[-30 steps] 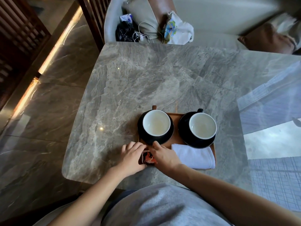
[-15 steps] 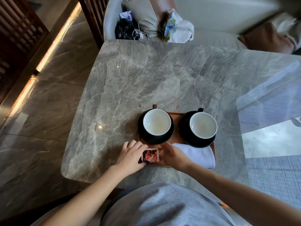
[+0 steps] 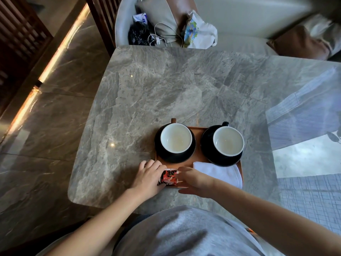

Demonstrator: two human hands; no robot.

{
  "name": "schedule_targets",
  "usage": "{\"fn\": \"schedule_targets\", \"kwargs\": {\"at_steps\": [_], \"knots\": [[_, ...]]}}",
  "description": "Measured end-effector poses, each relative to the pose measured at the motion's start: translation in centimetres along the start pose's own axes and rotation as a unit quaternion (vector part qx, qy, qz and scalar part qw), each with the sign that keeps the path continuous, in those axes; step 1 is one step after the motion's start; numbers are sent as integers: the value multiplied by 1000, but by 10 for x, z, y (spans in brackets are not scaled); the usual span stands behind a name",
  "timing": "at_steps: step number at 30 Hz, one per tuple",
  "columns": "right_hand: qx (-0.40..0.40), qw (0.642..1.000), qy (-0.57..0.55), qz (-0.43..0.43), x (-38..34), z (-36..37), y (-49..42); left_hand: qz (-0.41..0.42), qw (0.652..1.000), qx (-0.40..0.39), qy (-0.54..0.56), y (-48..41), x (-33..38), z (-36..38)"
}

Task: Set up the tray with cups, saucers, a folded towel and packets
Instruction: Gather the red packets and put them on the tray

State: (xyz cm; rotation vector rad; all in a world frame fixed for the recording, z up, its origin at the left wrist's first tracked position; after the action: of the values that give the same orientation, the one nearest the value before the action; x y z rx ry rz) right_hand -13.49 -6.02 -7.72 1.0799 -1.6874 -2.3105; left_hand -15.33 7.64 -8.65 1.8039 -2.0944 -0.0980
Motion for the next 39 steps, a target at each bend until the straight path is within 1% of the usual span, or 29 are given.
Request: {"fn": "schedule_targets", "kwargs": {"at_steps": [3, 5, 9, 17, 22, 24, 27, 28, 29, 30, 31, 32, 33, 34, 35, 36, 37, 39], "knots": [[17, 1000, -8, 1, -1, -5, 0, 7, 1000, -6, -6, -3, 0, 0], [30, 999, -38, 4, -1, -8, -2, 9, 1000, -9, -9, -4, 0, 0], [8, 995, -90, 38, 0, 0, 0, 12, 1000, -14, -17, -5, 0, 1], [12, 993, -112, 45, 0, 0, 3, 13, 1000, -21, -16, -6, 0, 0], [8, 995, -98, 28, 0, 1, 4, 11, 1000, -27, -10, -5, -1, -1], [31, 994, -102, -9, -5, -7, 5, -13, 1000, -19, 9, -3, -7, -5], [137, 981, -102, -95, -19, -38, 8, -56, 997, 37, 35, -1, -19, -21], [165, 974, -102, -116, -24, -49, 8, -62, 995, 56, 46, -2, -21, -27], [177, 969, -108, -133, -28, -55, 9, -67, 993, 70, 69, -4, -23, -32], [178, 967, -114, -145, -33, -59, 7, -74, 987, 82, 113, -8, -25, -36], [177, 965, -119, -152, -38, -59, 5, -90, 975, 91, 180, -14, -26, -39], [178, 964, -117, -156, -43, -60, 1, -115, 954, 93, 260, -21, -27, -41], [182, 963, -116, -159, -48, -59, -2, -148, 923, 87, 344, -30, -28, -41], [187, 962, -113, -162, -54, -58, -6, -182, 884, 80, 424, -39, -29, -41], [191, 962, -111, -163, -58, -57, -11, -212, 842, 72, 491, -48, -28, -39], [194, 962, -107, -162, -62, -55, -15, -232, 811, 66, 533, -56, -28, -38], [197, 961, -104, -161, -66, -54, -19, -242, 798, 58, 549, -61, -28, -36], [201, 961, -107, -158, -72, -52, -23, -248, 796, 44, 550, -67, -27, -35]]}}
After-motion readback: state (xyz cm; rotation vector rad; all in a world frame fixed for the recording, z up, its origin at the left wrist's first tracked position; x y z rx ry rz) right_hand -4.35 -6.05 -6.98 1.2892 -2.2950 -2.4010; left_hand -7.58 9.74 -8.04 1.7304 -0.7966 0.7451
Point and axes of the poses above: each hand's wrist, its own y-axis away from the middle knuckle, its own z-axis out of the palm, x = y × z, the point moved 6 cm from there along -y, towards the middle knuckle, and after that the axes turned 1 degree about -y, right-handed, at the moved point
